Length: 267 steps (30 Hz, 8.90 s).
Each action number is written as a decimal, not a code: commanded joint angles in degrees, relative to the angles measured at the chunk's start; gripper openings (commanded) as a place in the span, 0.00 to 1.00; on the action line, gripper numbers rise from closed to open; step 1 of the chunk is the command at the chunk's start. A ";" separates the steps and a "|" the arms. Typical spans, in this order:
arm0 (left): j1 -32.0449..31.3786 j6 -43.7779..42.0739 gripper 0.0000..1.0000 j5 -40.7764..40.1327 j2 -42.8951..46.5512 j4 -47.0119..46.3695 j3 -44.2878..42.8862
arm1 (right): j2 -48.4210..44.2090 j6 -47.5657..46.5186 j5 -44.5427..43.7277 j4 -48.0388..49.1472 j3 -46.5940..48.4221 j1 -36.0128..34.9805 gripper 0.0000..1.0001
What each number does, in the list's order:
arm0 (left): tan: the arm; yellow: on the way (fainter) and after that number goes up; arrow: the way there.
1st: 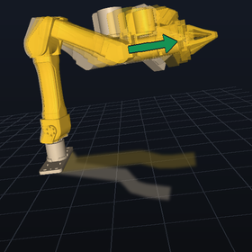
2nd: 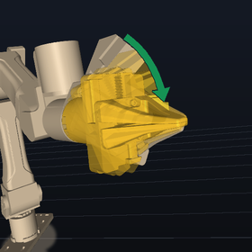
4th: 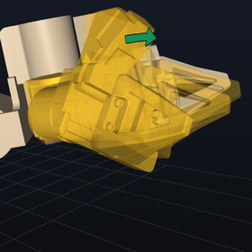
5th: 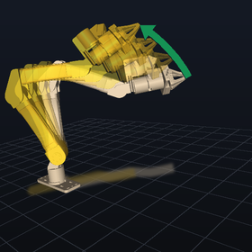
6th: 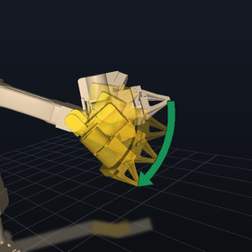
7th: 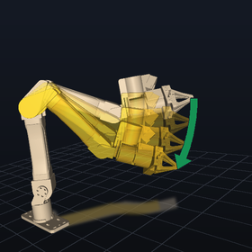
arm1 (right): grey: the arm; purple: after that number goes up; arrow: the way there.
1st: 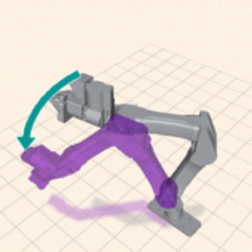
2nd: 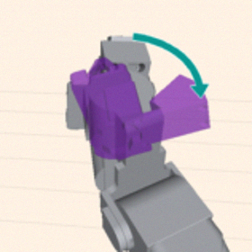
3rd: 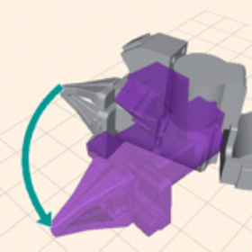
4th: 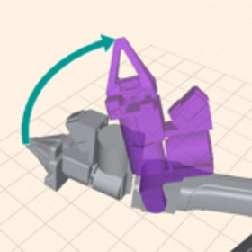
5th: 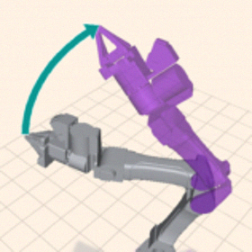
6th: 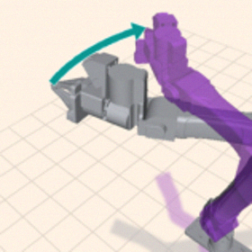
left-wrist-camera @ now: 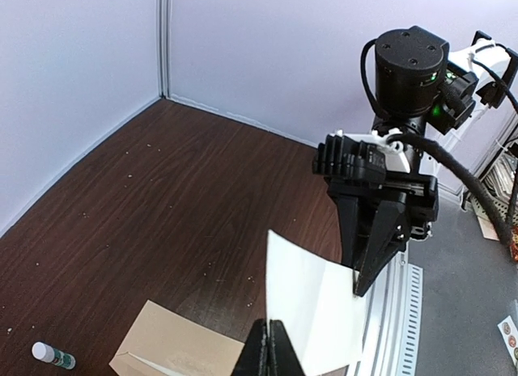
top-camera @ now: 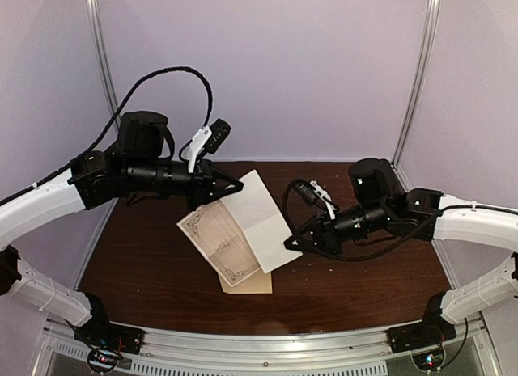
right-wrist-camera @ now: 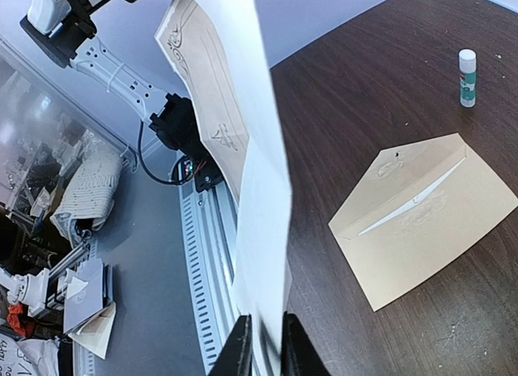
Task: Place the letter into the envelope and seal it
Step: Fold the letter.
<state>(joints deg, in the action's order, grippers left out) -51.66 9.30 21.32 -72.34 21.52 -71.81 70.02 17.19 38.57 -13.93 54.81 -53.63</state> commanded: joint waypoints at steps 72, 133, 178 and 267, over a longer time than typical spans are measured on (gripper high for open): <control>18.12 25.53 0.85 -14.63 14.69 -15.68 19.97 | -11.26 10.12 -3.13 26.92 -5.58 3.55 0.00; -0.86 22.91 0.38 21.86 -3.41 -51.24 19.08 | -4.10 10.72 5.03 28.81 -3.30 1.98 0.00; -1.38 23.57 0.00 20.71 -0.44 -52.93 21.45 | -15.79 10.03 -8.97 23.45 -7.24 5.49 0.68; -2.75 22.57 0.34 11.00 -1.63 -45.75 16.27 | -7.35 11.99 -5.67 33.17 -7.33 -0.02 0.00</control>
<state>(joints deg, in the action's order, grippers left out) -54.48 32.45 33.78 -74.04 -23.46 -53.95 63.07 29.89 31.53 19.68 48.05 -53.39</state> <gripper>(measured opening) 0.370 0.004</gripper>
